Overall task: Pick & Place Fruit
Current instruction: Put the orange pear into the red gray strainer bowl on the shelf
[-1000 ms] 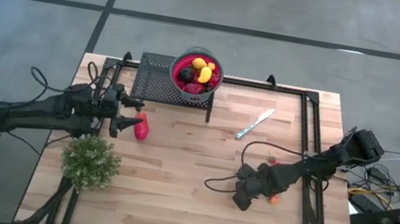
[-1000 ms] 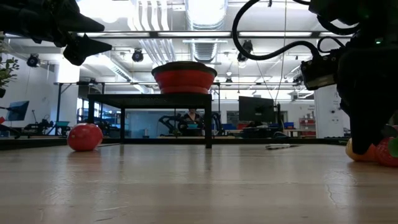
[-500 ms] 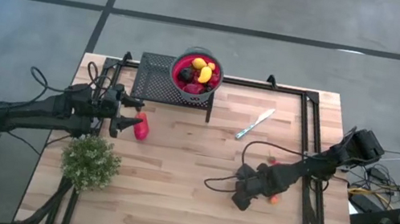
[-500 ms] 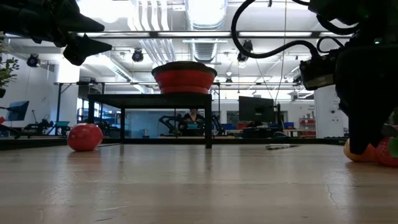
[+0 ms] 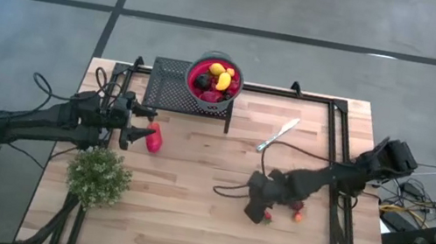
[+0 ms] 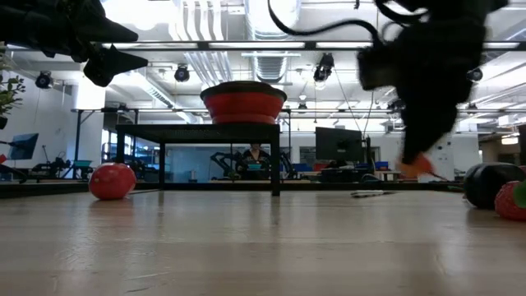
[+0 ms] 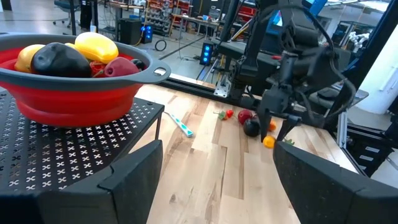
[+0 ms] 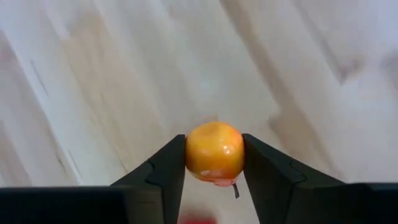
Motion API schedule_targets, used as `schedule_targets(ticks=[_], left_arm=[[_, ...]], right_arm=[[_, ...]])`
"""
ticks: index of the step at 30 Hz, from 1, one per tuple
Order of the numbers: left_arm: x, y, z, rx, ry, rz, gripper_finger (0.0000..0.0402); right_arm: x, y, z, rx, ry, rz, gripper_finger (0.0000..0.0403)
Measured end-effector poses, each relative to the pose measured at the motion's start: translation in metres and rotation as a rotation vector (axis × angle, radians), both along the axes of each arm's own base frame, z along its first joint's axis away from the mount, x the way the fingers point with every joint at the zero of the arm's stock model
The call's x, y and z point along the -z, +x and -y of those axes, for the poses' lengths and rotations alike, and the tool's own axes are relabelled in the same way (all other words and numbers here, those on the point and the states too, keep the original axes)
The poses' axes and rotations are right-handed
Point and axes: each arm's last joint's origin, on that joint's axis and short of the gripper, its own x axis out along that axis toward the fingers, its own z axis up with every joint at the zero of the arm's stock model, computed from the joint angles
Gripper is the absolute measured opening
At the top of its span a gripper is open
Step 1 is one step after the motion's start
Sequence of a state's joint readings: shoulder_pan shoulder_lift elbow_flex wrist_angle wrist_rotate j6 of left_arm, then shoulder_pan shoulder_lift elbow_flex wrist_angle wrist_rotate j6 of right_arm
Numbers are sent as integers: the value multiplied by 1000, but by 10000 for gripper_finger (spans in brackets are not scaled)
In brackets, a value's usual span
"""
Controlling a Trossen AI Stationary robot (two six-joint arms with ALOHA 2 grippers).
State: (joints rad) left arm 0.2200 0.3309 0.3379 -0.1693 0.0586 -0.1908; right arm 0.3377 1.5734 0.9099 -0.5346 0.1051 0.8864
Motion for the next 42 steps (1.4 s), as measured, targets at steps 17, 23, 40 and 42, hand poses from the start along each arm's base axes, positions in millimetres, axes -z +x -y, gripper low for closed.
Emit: schedule_targets(ticks=[17, 23, 40, 42], left_arm=[[0, 0, 0, 0, 0, 0, 312], [0, 0, 0, 0, 0, 0, 312], [0, 0, 0, 0, 0, 0, 312], [0, 0, 0, 0, 0, 0, 312]], right_arm=[[-134, 72, 91, -125, -157, 424, 142], [-188, 80, 131, -88, -276, 578, 135], [-199, 102, 216, 25, -431, 568, 139], [-199, 101, 219, 24, -440, 567, 149]])
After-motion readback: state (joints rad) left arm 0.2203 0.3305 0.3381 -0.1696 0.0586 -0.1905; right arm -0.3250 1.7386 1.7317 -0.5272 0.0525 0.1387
